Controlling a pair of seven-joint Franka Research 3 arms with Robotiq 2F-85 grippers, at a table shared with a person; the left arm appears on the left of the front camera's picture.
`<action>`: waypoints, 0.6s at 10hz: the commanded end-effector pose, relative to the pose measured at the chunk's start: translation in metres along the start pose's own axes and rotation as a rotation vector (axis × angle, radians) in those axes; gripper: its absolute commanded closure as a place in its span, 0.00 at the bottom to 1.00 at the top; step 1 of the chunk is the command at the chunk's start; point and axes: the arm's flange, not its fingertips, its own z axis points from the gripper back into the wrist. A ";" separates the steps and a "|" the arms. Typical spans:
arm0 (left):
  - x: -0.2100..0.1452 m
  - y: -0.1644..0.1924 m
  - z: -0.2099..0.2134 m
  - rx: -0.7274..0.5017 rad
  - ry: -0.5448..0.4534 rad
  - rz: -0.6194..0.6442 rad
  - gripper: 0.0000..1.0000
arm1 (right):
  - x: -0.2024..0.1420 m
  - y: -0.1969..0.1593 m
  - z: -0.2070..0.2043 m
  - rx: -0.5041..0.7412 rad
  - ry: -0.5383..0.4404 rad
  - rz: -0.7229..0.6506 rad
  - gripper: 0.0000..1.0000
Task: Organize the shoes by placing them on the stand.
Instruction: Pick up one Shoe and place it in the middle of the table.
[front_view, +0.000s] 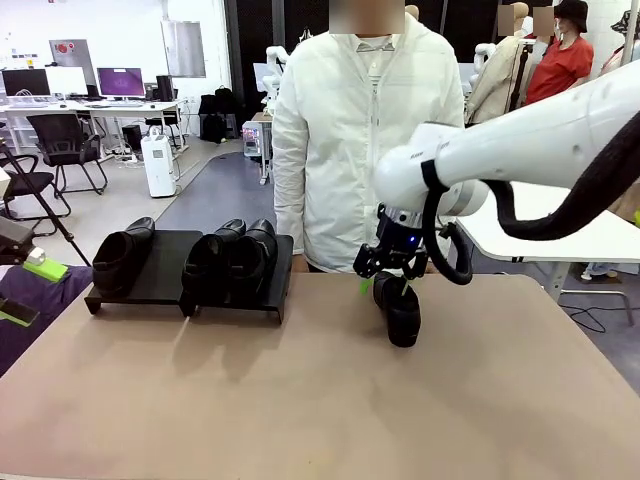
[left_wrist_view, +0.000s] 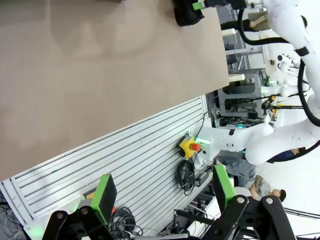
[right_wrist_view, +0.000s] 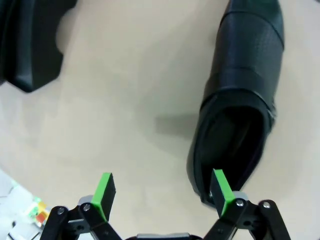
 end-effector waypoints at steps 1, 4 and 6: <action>0.001 -0.001 0.000 -0.020 -0.010 0.002 0.00 | 0.010 -0.003 -0.019 -0.090 -0.021 -0.073 0.00; 0.001 -0.001 0.000 -0.020 -0.010 0.002 0.00 | 0.016 -0.003 -0.038 -0.140 -0.026 -0.100 0.00; 0.001 -0.001 0.000 -0.020 -0.010 0.002 0.00 | 0.016 0.000 -0.042 -0.161 -0.036 -0.091 0.60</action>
